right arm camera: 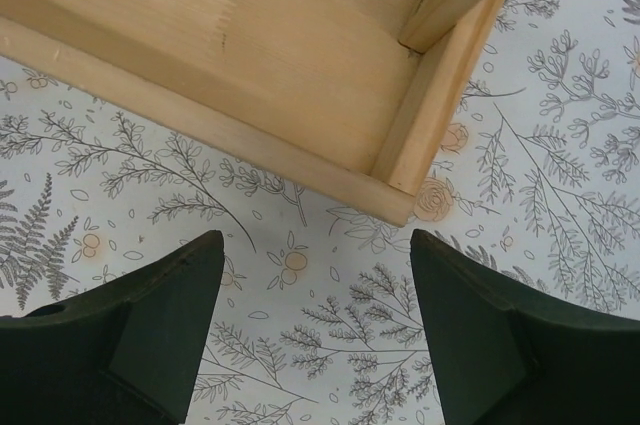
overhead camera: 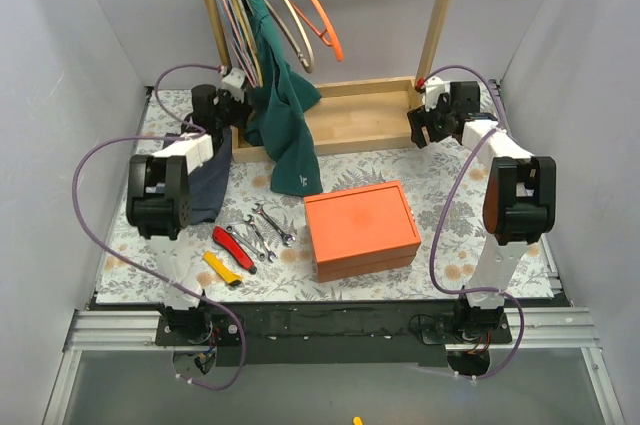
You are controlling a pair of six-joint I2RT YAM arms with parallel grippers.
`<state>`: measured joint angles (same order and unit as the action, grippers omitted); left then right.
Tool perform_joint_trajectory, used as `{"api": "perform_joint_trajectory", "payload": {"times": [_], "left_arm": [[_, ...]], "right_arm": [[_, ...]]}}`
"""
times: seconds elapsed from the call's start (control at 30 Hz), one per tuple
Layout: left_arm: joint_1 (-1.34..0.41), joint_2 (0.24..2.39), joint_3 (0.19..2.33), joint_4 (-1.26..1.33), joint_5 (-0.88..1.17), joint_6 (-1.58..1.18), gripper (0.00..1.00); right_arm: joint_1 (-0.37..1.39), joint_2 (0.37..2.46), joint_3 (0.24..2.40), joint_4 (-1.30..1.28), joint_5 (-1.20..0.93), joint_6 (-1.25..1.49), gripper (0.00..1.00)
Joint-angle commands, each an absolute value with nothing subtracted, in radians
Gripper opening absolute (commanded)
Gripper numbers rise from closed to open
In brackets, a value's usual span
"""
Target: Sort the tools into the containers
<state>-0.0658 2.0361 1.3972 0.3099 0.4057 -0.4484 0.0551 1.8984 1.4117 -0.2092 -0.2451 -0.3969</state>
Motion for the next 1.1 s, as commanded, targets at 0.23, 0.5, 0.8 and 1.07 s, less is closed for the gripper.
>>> {"api": "perform_joint_trajectory", "payload": {"times": [0.23,0.5,0.8,1.07], "left_arm": [[-0.024,1.624,0.954,0.078,0.502,-0.722,0.00],[-0.028,1.807,1.061,0.113,0.468,-0.796,0.00],[-0.028,1.911,1.084,0.161,0.347,-0.844,0.00],[-0.035,2.126,1.346,0.187,0.258,-0.859,0.00]], "right_arm": [[0.071,1.942,1.437,-0.184,-0.290,-0.402,0.77],[0.084,2.005,1.473,-0.183,-0.250,-0.371,0.64],[0.100,2.106,1.532,-0.153,-0.215,-0.333,0.25],[0.117,2.273,1.733,-0.178,-0.158,-0.328,0.22]]}}
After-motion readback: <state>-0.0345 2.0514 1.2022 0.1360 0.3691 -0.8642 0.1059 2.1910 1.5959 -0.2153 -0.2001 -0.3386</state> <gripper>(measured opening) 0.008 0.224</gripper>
